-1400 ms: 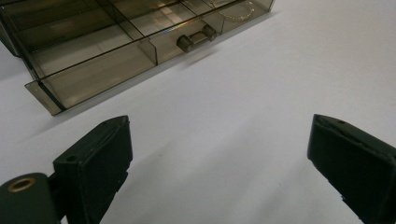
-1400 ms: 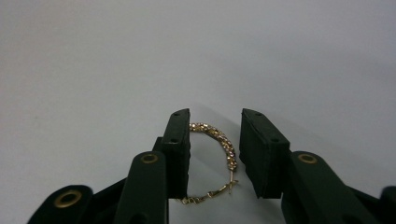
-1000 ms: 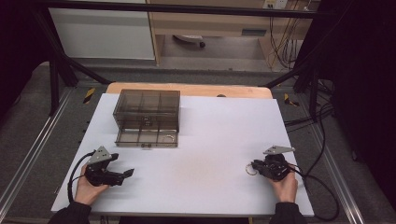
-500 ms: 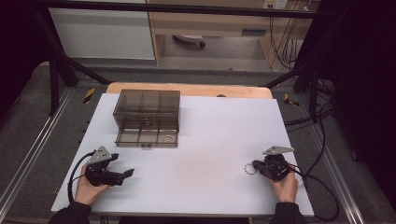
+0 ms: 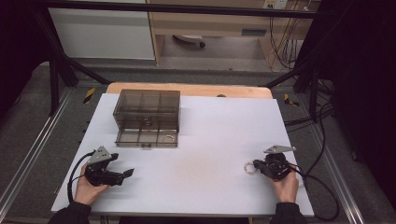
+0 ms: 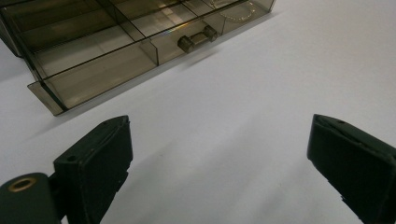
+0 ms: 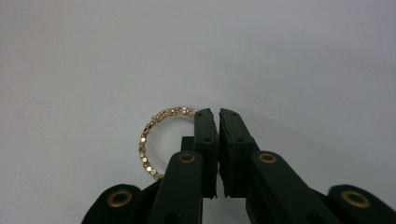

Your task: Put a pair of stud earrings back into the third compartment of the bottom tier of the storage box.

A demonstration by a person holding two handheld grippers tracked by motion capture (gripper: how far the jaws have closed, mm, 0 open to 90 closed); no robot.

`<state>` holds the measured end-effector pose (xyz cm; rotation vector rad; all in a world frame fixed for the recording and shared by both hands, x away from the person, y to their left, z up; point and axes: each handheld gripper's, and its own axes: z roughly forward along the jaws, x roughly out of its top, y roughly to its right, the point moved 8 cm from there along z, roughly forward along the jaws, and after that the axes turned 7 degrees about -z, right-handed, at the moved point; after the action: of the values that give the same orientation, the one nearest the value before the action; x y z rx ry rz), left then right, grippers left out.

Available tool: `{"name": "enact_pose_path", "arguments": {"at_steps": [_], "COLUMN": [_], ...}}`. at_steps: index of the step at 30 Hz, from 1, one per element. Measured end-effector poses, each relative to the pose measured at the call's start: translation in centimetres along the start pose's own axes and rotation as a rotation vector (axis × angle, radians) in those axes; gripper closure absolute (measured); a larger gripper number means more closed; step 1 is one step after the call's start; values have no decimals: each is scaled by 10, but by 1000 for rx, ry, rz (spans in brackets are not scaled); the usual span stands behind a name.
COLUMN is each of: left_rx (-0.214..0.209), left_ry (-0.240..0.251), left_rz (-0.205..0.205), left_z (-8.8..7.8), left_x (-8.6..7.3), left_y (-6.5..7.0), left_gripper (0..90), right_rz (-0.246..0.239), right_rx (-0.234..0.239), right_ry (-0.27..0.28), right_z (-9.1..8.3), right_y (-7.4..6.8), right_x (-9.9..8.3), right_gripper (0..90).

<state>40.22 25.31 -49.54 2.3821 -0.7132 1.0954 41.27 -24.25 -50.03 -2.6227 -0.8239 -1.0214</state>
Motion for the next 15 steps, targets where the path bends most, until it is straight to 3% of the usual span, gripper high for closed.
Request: {"name": "enact_pose_path", "arguments": {"at_steps": [15], "left_rx": [1], "left_ry": [1], "left_rz": [-2], "left_z": [0], "left_x": [0], "left_y": [0], "left_gripper": [65], "right_rz": [26], "right_rx": [23], "right_ry": [32], "right_z": [-6], "right_y": [-10], "right_x": [14], "right_gripper": [869]}}
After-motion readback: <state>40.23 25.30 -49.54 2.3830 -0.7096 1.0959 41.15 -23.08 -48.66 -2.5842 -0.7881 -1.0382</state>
